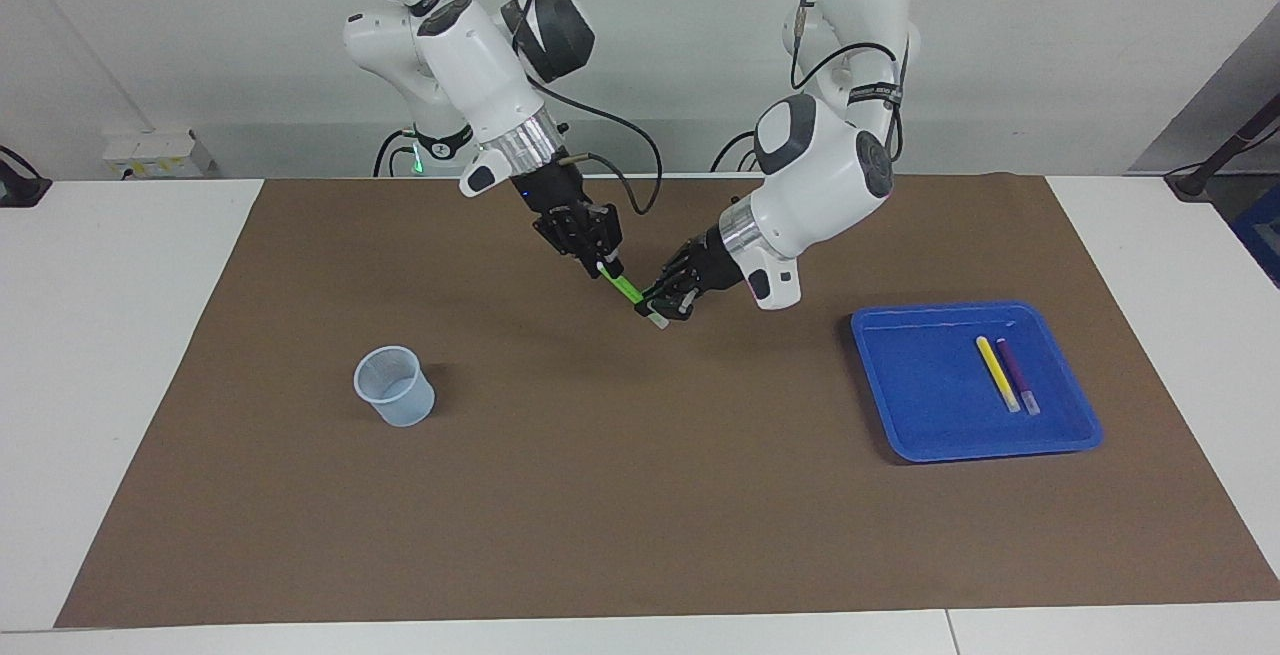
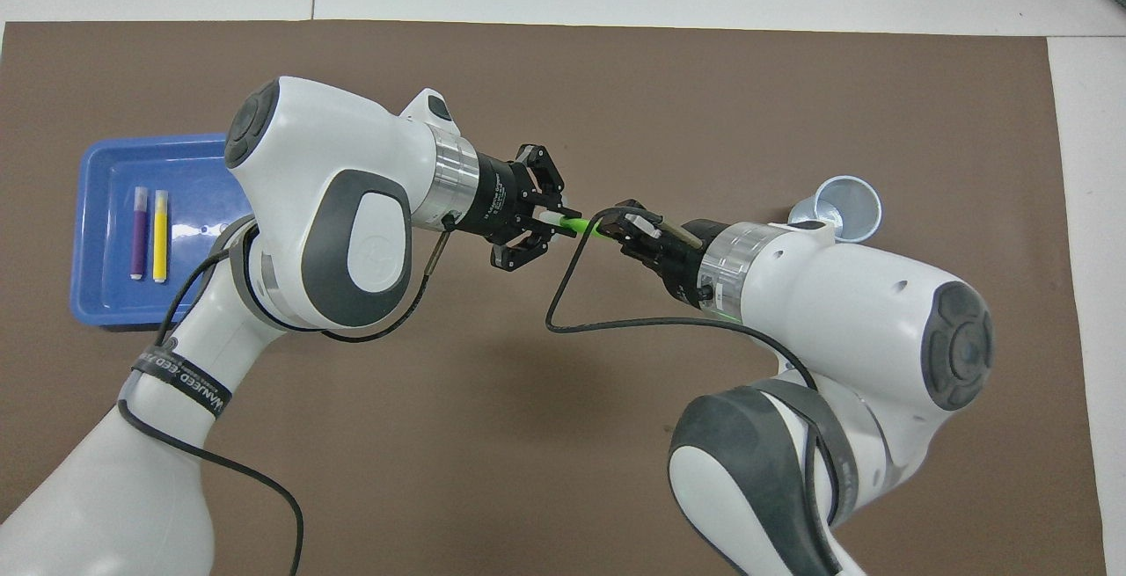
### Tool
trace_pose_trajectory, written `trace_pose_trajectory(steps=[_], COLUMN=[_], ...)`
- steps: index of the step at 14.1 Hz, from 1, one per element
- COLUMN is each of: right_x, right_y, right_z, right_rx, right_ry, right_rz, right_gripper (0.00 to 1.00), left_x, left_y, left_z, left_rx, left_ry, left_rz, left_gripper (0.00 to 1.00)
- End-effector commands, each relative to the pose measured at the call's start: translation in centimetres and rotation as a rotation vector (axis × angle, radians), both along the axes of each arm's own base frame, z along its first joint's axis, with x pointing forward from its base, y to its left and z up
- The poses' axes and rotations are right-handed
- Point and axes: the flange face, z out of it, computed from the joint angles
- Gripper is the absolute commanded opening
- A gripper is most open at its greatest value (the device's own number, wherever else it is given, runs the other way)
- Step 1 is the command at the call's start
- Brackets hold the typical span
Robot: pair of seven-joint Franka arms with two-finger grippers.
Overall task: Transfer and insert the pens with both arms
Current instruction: 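Close the right gripper on the green pen's free end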
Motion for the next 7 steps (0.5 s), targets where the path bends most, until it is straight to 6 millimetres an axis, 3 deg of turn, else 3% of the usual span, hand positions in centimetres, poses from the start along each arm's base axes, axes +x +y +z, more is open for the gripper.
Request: trace_pose_trajectory(steps=[1, 4, 6, 7], right_x=[0.3, 0.3, 0.3, 0.3], right_y=[0.06, 0.06, 0.06, 0.06], right_z=[0.19, 0.19, 0.19, 0.19], right_rx=[-0.013, -0.014, -0.014, -0.014], right_ry=[0.001, 0.0, -0.001, -0.001], right_rz=[0.02, 0.021, 0.023, 0.023], right_gripper=[0.29, 0.18, 0.0, 0.0], left_x=[-0.61, -0.58, -0.53, -0.55], left_y=[0.44, 0.43, 0.51, 0.52], left_z=[0.42, 0.49, 0.49, 0.42], left_rx=[-0.011, -0.011, -0.011, -0.011], left_ry=[0.013, 0.013, 0.013, 0.015], left_rz=[0.018, 0.019, 0.02, 0.021], left_gripper=[0.0, 0.0, 0.0, 0.0])
